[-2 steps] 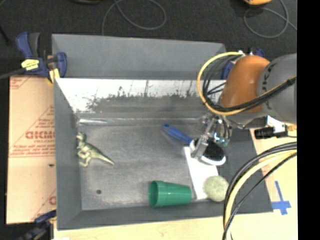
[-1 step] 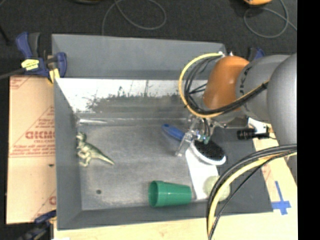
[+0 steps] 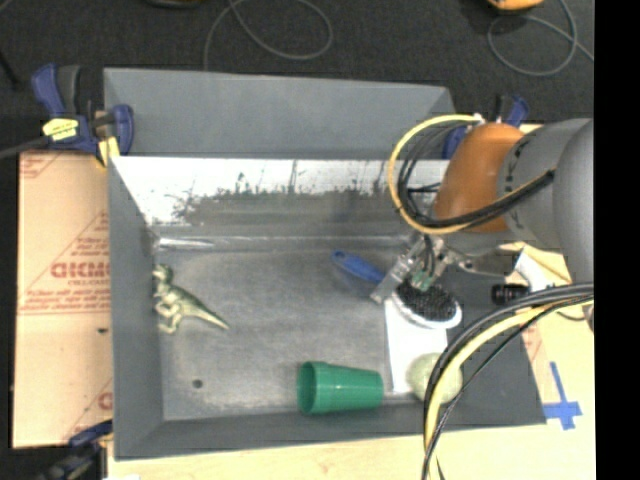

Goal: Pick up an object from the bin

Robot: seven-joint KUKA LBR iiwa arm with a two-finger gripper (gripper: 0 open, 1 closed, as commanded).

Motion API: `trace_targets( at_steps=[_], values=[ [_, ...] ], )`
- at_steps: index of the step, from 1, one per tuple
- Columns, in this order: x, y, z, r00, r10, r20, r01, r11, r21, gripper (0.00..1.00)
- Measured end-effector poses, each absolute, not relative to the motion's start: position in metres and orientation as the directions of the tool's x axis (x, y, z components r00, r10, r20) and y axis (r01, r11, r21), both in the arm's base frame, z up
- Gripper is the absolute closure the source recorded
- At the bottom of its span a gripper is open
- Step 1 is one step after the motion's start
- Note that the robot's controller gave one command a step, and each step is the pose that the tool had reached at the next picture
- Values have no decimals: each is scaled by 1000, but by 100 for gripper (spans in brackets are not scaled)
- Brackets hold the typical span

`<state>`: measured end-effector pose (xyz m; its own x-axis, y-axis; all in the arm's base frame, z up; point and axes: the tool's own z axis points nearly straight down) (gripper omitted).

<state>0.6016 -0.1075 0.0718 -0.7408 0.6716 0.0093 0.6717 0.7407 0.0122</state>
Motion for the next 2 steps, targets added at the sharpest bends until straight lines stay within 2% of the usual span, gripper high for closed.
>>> trace_targets(
  at_steps=[2],
  values=[
    [602,-107,72,-742,671,9,671,742,12,100]
  ],
)
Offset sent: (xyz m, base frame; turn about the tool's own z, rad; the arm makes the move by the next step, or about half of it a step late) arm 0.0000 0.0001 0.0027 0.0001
